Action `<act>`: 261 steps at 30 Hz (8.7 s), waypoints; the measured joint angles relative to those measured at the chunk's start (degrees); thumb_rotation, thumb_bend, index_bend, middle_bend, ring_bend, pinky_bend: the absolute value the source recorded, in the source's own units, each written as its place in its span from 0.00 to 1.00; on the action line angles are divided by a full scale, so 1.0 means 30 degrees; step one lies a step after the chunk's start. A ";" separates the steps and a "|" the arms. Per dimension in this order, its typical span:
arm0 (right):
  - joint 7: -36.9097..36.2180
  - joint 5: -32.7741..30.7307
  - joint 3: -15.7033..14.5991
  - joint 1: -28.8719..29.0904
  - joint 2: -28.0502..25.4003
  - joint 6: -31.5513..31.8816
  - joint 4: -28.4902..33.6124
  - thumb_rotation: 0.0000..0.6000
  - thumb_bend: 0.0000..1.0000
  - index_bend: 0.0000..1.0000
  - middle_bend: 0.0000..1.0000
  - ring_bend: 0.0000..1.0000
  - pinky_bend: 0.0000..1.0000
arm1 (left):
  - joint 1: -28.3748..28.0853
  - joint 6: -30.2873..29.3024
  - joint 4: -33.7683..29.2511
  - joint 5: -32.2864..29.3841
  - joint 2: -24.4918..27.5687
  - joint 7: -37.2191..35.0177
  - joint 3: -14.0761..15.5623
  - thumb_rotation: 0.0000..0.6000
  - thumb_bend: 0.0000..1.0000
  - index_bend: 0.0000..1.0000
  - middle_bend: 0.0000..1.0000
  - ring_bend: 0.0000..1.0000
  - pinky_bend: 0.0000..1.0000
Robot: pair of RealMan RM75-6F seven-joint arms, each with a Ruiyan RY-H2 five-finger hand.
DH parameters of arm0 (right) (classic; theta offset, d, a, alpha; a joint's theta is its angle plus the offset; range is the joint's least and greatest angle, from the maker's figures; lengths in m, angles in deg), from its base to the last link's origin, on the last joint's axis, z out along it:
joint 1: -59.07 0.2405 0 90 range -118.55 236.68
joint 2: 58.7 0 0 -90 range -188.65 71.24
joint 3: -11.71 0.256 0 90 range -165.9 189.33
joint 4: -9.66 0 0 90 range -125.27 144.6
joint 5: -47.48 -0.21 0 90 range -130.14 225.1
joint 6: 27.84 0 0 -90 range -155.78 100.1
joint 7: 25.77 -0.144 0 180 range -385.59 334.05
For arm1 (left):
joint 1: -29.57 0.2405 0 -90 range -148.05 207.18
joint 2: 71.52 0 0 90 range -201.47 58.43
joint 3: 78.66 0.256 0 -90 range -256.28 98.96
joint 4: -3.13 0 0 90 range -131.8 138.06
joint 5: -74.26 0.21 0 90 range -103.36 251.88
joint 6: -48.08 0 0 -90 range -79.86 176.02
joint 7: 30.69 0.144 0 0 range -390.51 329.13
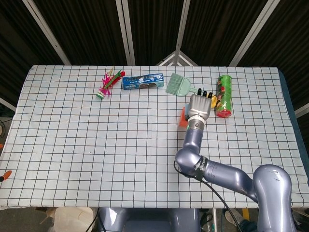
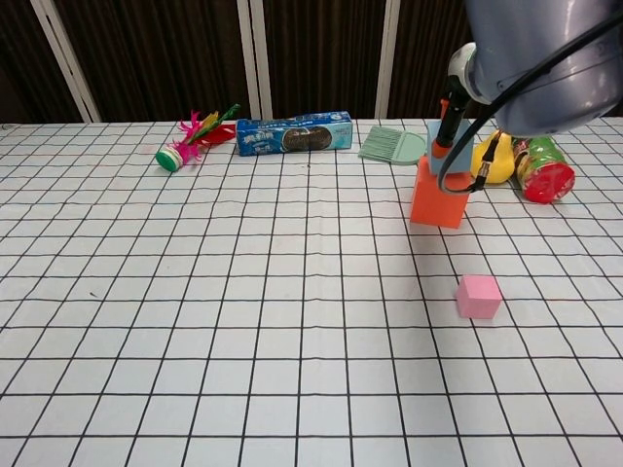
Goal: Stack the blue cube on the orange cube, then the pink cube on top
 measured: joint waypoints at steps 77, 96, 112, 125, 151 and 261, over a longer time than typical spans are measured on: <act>-0.0413 0.0115 -0.0184 -0.5994 -0.8484 0.1852 1.5828 1.00 0.42 0.00 0.08 0.05 0.00 | -0.0078 0.0004 -0.0192 0.0279 -0.0113 0.0406 0.0236 1.00 0.21 0.22 0.01 0.00 0.02; -1.3166 1.9585 -0.9974 -1.5130 -0.9430 -0.1280 1.4209 1.00 0.42 0.31 0.08 0.05 0.00 | -0.0350 0.0121 -0.0170 -0.0339 -0.0579 0.1492 0.0058 1.00 0.21 0.22 0.01 0.00 0.02; -1.0515 1.6880 -0.9646 -1.4219 -0.5717 -0.1977 1.3141 1.00 0.42 0.31 0.07 0.05 0.00 | -0.0701 0.1096 0.0253 -0.0623 -0.0460 0.0805 -0.0006 1.00 0.21 0.22 0.01 0.00 0.02; -1.0016 1.5259 -0.8800 -1.3297 -0.4369 -0.1801 1.2245 1.00 0.42 0.31 0.07 0.05 0.00 | -0.0784 0.1368 0.0360 -0.0732 -0.0330 0.0464 0.0019 1.00 0.21 0.22 0.01 0.00 0.02; -1.0641 1.4584 -0.8450 -1.2431 -0.3060 -0.2354 1.0808 1.00 0.42 0.31 0.08 0.05 0.00 | -0.0842 0.1393 0.0343 -0.0739 -0.0299 0.0459 0.0123 1.00 0.21 0.22 0.01 0.00 0.02; -0.3157 -0.2940 -0.0865 -0.0294 -0.6228 -0.7057 0.4315 1.00 0.42 0.46 0.07 0.05 0.00 | -0.0715 0.0592 0.0338 -0.2188 -0.0705 0.1697 -0.0285 1.00 0.21 0.22 0.00 0.00 0.02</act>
